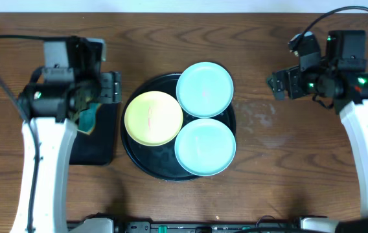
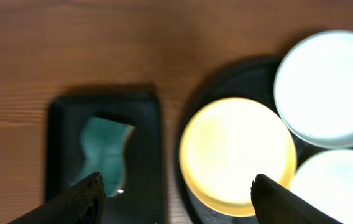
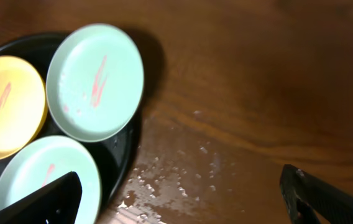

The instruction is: Clean dirty plates on tray and stack at the side

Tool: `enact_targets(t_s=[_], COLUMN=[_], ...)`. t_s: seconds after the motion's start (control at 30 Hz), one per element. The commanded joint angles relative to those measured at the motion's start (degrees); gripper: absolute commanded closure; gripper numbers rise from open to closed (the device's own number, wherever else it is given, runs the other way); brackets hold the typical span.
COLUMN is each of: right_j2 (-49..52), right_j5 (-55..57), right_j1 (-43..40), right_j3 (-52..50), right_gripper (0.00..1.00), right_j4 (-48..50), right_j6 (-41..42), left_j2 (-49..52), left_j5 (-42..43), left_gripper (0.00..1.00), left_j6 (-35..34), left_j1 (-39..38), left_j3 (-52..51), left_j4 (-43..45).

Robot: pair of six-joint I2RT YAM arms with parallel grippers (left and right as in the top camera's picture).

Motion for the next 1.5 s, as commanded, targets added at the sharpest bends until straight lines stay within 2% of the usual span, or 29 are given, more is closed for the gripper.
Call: enact_targets(t_s=[0.0,0.13,0.17,0.23,0.4,0.47,0.6,0.77,1.13,1.47], right_j2=[2.56,4.28,5.05,6.38,10.56,12.87,19.04,26.71,34.91,37.07], right_j5=[-7.28,-13.05,-13.2,-11.63,-5.18,-3.5,-0.92,4.48,9.77,15.85], right_j1=[-0.17,0.0,0.61,2.82,11.3,14.86,21.33,28.15,35.3,39.63], right_j3=[1.33,1.29,1.29,1.31,2.93,4.98,10.86,14.84,14.84,14.8], right_gripper=[0.01,0.02,0.09,0.17,0.25,0.28,0.36,0.54,0.72,0.76], right_j4=[-0.96,1.62,3.04,4.48,7.02,7.06,5.11,4.02,4.81,4.28], right_j6=[6.05,10.43,14.58,19.3,28.55,31.89,36.92,44.57,46.58,48.22], left_j2=[3.72,6.86,7.8,8.83,9.99,9.88,9.55,9.55,9.57,9.6], left_j5=[4.66,4.61,4.61,4.61,3.85,-0.04,-12.81,-14.1,-14.1,-14.1], left_gripper=[0.24,0.24,0.24,0.24,0.24,0.24,0.24,0.24,0.24,0.24], left_j6=[-0.52,-1.42,-1.42,-1.4,-1.4,-2.05,-12.79,-15.41,-16.09,-16.06], left_j1=[-0.26,-0.26,-0.26,-0.26,-0.26,-0.13,1.62,5.88,10.51,10.84], left_j3=[1.27,1.29,1.27,1.29,1.29,1.29,1.29,1.29,1.27,1.27], left_j4=[-0.13,-0.13,-0.13,-0.09,0.26,0.5,0.04,-1.42,-1.44,-1.44])
